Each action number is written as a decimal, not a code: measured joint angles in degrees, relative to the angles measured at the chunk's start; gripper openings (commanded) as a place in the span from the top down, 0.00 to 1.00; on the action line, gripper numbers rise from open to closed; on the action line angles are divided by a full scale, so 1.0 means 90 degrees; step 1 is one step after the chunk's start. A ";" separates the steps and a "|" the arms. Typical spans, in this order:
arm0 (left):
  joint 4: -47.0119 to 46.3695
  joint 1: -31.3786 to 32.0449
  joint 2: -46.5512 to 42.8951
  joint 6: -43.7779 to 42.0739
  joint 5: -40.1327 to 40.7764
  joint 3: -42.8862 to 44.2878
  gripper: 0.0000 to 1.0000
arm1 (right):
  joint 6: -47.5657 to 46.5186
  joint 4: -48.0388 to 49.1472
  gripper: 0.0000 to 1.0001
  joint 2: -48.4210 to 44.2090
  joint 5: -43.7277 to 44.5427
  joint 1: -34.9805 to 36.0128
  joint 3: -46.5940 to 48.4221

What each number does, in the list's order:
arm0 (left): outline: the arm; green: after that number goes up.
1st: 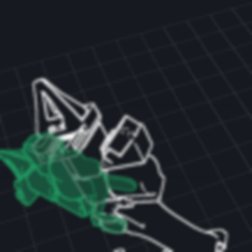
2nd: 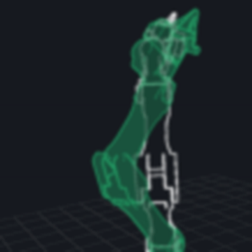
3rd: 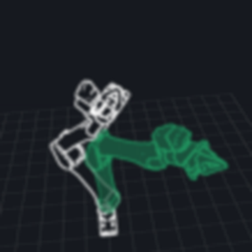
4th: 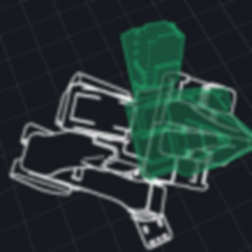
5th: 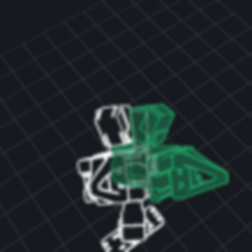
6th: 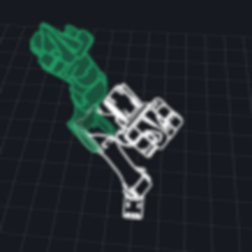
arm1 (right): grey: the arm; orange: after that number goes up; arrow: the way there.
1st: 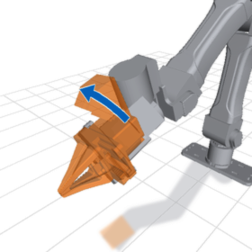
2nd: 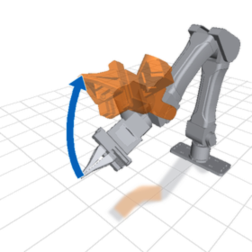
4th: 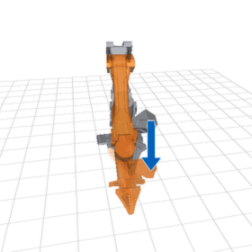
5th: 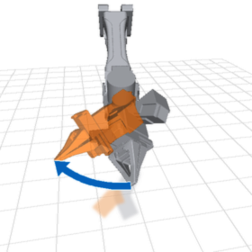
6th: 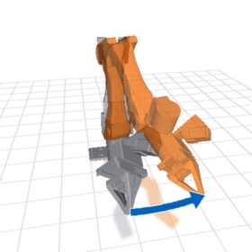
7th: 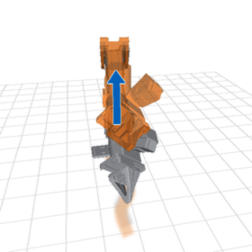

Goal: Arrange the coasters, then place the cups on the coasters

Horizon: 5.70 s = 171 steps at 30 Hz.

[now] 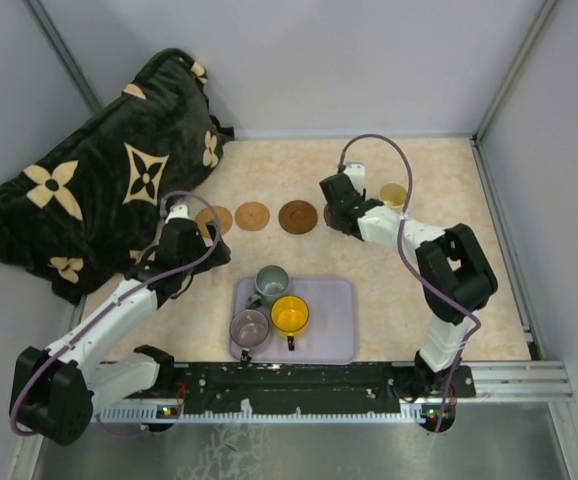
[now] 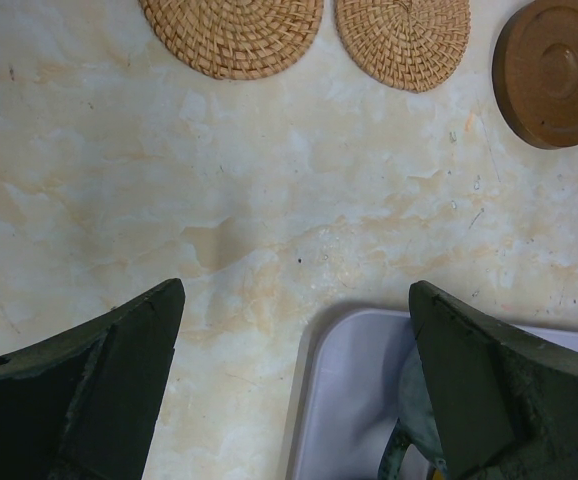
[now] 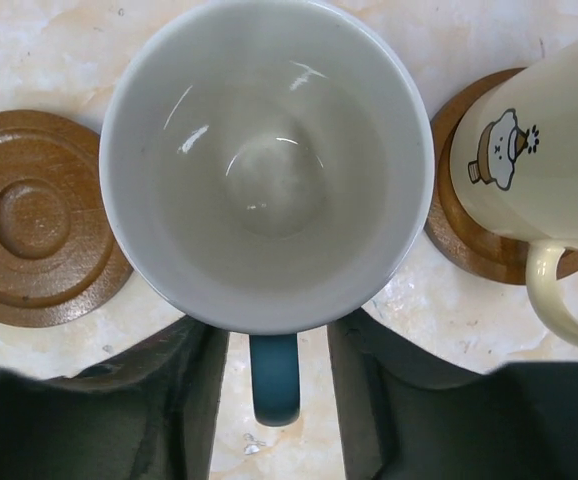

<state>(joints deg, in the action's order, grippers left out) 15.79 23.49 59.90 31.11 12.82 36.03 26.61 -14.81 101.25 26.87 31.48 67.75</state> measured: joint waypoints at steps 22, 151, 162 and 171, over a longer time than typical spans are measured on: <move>-0.0002 0.0000 -0.0053 0.0000 -0.0002 0.0000 0.00 | 0.0107 -0.0299 0.21 -0.0964 0.0714 0.0374 -0.0238; 0.0925 0.2586 0.3252 -0.1421 0.0724 0.2934 1.00 | 0.4017 -0.2990 0.28 -0.5540 0.1739 0.2948 -0.3113; 0.1222 0.2582 0.5540 -0.1392 0.1474 0.5474 1.00 | 0.4216 -0.3478 0.28 -0.6305 0.1960 0.2948 -0.3172; 0.1858 0.2499 0.6441 -0.0991 0.1705 0.7011 1.00 | 0.4218 -0.3645 0.28 -0.6431 0.2030 0.2948 -0.3281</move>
<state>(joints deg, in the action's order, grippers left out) 32.51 45.98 117.86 22.20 28.16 99.13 64.58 -47.62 43.38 45.15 58.02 38.22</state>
